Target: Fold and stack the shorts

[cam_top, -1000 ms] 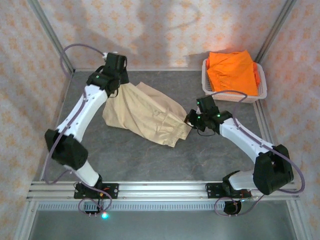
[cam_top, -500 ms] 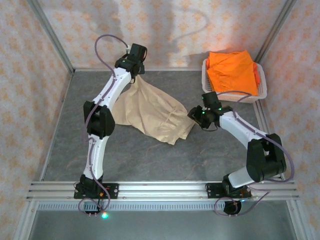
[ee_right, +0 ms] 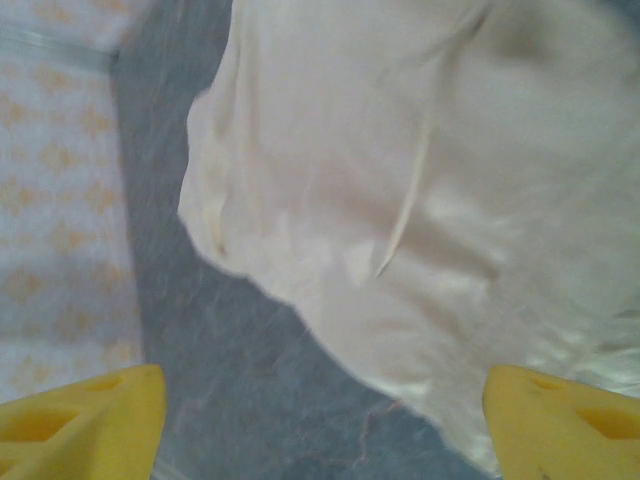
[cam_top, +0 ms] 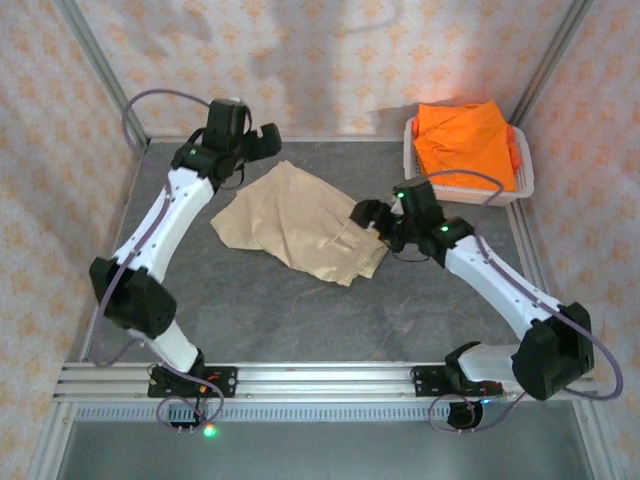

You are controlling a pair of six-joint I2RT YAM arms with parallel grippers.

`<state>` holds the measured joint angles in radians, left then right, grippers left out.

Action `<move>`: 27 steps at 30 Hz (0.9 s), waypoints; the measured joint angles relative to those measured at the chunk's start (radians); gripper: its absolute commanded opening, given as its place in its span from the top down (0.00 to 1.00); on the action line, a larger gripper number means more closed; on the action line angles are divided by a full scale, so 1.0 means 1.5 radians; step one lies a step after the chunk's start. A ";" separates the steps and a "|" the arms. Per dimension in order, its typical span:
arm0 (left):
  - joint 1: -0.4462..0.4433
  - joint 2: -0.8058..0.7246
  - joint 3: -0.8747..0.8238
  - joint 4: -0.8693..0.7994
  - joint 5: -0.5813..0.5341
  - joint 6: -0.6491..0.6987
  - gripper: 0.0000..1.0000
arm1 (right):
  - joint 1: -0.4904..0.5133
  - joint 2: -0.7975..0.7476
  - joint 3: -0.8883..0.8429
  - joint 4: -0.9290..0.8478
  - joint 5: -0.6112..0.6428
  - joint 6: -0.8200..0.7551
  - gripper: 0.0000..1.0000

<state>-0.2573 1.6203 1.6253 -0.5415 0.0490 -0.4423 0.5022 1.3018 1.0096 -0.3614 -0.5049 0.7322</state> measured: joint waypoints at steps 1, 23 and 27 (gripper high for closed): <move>0.000 -0.012 -0.039 0.025 0.013 -0.012 0.00 | 0.023 0.019 -0.001 0.015 -0.006 0.011 0.18; 0.024 0.113 -0.410 0.307 0.104 -0.163 0.00 | 0.064 0.203 -0.109 0.132 -0.034 0.056 0.21; 0.023 0.031 -0.517 0.328 0.101 -0.192 0.00 | 0.018 0.179 -0.115 0.078 -0.036 0.002 0.21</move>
<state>-0.2226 1.6665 0.8494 -0.0490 0.2012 -0.7296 0.5285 1.5703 0.8368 -0.2447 -0.5583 0.7345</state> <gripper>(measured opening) 0.997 0.790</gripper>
